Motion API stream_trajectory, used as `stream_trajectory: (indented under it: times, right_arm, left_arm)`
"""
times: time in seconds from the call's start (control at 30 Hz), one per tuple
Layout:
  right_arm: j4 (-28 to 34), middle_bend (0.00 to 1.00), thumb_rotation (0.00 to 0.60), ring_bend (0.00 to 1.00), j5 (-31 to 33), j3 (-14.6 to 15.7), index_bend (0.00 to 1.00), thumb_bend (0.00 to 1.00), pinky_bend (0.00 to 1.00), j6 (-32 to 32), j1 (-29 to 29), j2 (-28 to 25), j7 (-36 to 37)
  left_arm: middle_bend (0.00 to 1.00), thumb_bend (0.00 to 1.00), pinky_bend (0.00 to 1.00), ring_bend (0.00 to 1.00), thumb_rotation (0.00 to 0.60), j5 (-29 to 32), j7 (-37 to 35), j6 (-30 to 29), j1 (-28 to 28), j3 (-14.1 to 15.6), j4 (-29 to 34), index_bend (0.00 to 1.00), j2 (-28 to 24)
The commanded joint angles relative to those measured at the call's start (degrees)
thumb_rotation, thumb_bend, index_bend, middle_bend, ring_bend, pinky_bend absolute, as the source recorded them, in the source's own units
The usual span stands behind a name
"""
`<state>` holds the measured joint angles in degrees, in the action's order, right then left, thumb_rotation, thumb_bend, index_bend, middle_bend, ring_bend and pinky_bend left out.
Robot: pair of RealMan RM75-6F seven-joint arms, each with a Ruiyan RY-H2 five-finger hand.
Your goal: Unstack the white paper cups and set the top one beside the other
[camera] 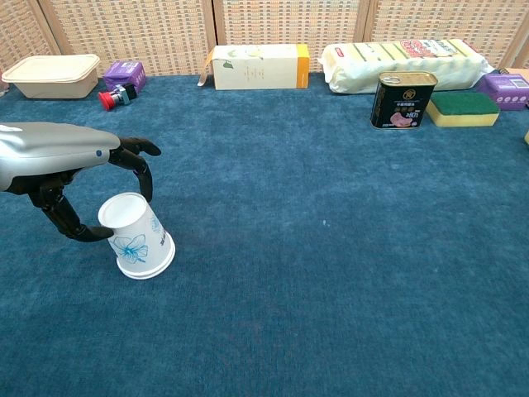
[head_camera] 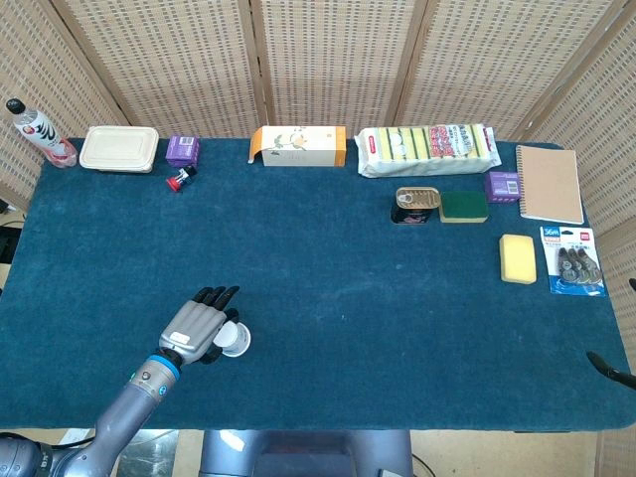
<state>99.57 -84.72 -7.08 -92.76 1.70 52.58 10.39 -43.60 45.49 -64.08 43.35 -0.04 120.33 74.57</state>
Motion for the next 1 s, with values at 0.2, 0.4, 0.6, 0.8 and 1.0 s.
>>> stream_trajectory:
  times: [0.2,0.4,0.6,0.8,1.0]
  right_arm:
    - [-0.09,0.0,0.6,0.0,0.03,-0.02,0.08,0.06,0.0,-0.03,0.0,0.01,0.14]
    - [0.04,0.0,0.6,0.0,-0.07,0.05,0.08,0.06,0.0,0.0,-0.02,0.03,-0.09]
    - [0.16,0.0,0.6,0.0,-0.18,0.13,0.08,0.06,0.0,-0.04,0.0,0.1,-0.27]
    - [0.12,0.0,0.6,0.0,-0.16,0.17,0.08,0.06,0.0,0.15,-0.12,0.2,-0.62]
    - [0.14,0.0,0.6,0.0,0.12,0.08,0.08,0.06,0.0,0.25,-0.16,0.24,-0.69]
  left_arm:
    - [0.0,0.31,0.06,0.0,0.6,-0.41,-1.3,-0.79,0.07,-0.02,1.01,0.35,-1.14]
    - [0.0,0.31,0.06,0.0,0.6,-2.78,-3.27,-1.59,-0.47,0.02,4.92,0.35,-5.41]
    - [0.0,0.31,0.06,0.0,0.6,-5.23,-7.56,-1.92,-1.17,-1.43,6.82,0.35,-9.99]
    - [0.0,0.31,0.06,0.0,0.6,-3.08,-8.85,0.45,0.4,-2.82,4.44,0.35,-11.77]
    - [0.0,0.31,0.06,0.0,0.6,-1.45,-11.02,3.91,2.13,-3.92,3.16,0.35,-11.76]
